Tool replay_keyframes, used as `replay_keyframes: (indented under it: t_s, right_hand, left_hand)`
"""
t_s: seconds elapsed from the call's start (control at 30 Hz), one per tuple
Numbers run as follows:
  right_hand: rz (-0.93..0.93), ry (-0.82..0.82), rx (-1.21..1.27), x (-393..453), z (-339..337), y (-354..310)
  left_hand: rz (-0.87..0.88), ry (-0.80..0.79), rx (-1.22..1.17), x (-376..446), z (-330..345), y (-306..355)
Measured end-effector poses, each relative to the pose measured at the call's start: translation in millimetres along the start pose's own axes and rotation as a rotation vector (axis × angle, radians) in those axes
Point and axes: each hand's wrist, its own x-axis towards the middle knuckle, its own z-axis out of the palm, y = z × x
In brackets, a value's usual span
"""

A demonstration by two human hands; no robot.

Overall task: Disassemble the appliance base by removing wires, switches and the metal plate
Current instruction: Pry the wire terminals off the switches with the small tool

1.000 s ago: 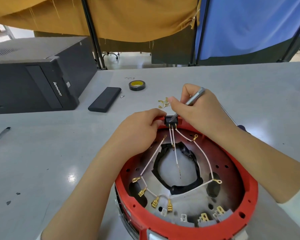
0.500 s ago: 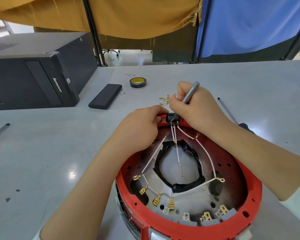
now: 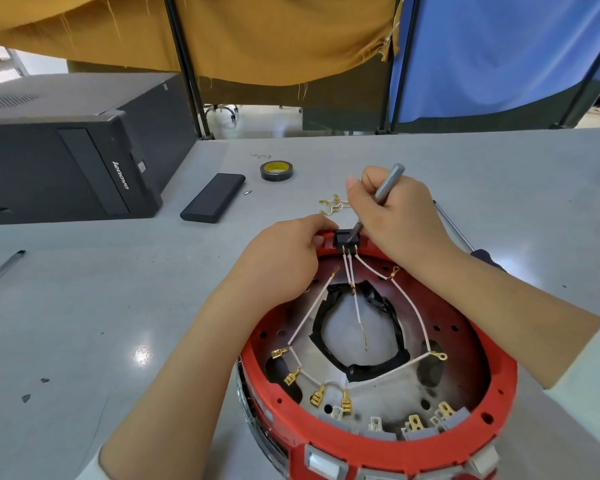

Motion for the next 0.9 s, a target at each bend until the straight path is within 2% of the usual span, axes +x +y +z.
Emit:
replay_keyframes:
  t_s: [0.37,0.57,0.63,0.73,0.9]
  right_hand:
    - [-0.135,-0.086,-0.148,-2.5,2.2,-3.4]
    - [-0.254,-0.157,-0.354,-8.3,3.7,-14.5]
    - [-0.173,-0.157,-0.292,-4.8,5.3,-13.2]
    - [0.073,-0.122,-0.101,6.4,7.0,-6.2]
    - [0.163,-0.13,-0.015,10.7,8.3,1.3]
  left_hand:
    - [0.011,0.004,0.005,-0.8,-0.1,0.3]
    - [0.038,0.008,0.008,-1.4,0.3,-0.1]
    - [0.034,0.009,0.016,-1.1,0.5,-0.3]
    - [0.021,0.009,0.021,-0.7,0.5,0.0]
    - [0.005,0.005,0.008,-1.1,0.1,0.1]
